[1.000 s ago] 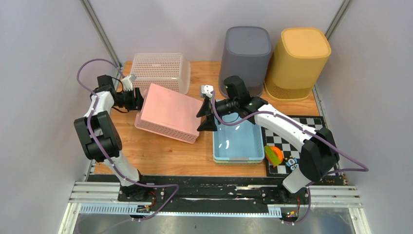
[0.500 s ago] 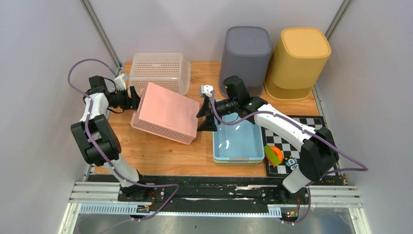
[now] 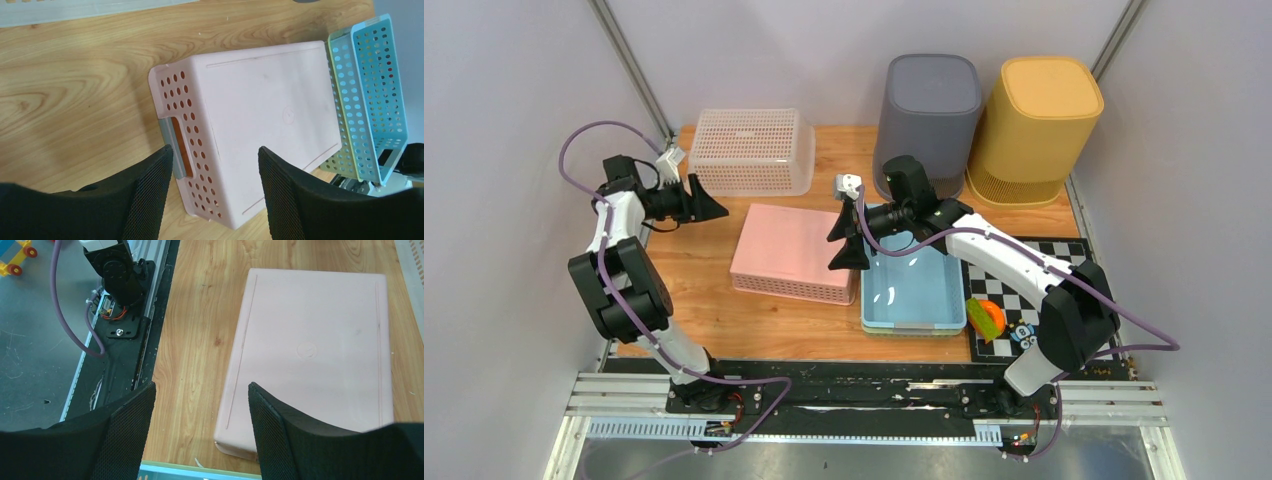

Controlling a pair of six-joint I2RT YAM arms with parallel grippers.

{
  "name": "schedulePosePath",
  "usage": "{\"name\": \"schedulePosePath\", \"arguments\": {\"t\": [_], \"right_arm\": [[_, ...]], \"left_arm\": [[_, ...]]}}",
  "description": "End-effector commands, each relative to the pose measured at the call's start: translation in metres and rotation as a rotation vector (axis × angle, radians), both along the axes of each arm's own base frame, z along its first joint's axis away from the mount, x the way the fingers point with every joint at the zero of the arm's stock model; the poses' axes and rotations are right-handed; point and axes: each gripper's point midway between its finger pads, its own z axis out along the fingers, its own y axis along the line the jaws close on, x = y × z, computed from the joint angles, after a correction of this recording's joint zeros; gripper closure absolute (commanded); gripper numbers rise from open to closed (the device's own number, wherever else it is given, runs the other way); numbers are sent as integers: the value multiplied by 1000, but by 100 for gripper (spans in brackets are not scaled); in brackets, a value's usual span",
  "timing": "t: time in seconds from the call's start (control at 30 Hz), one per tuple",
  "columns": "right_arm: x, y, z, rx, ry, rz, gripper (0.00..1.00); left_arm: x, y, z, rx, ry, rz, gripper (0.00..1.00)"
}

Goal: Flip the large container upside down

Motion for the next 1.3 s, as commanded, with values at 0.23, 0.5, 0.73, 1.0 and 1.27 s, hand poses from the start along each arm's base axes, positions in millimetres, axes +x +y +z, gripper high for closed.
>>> {"name": "schedulePosePath", "arguments": {"t": [0.23, 0.5, 0.73, 1.0, 1.27], "right_arm": [[18, 9, -12, -56, 2, -84, 29], [66, 18, -32, -195, 6, -235, 29], [102, 31, -45, -280, 62, -354, 26], [134, 41, -76, -373, 159, -452, 26], [154, 31, -111, -455, 175, -539, 25]], "left_arm": [[-6, 13, 18, 194, -123, 35, 21], [-42, -2, 11, 534, -239, -127, 0], [-73, -22, -14, 737, -298, -276, 0], [-96, -23, -30, 800, -300, -372, 0], [-109, -20, -49, 859, -274, -434, 0]]}}
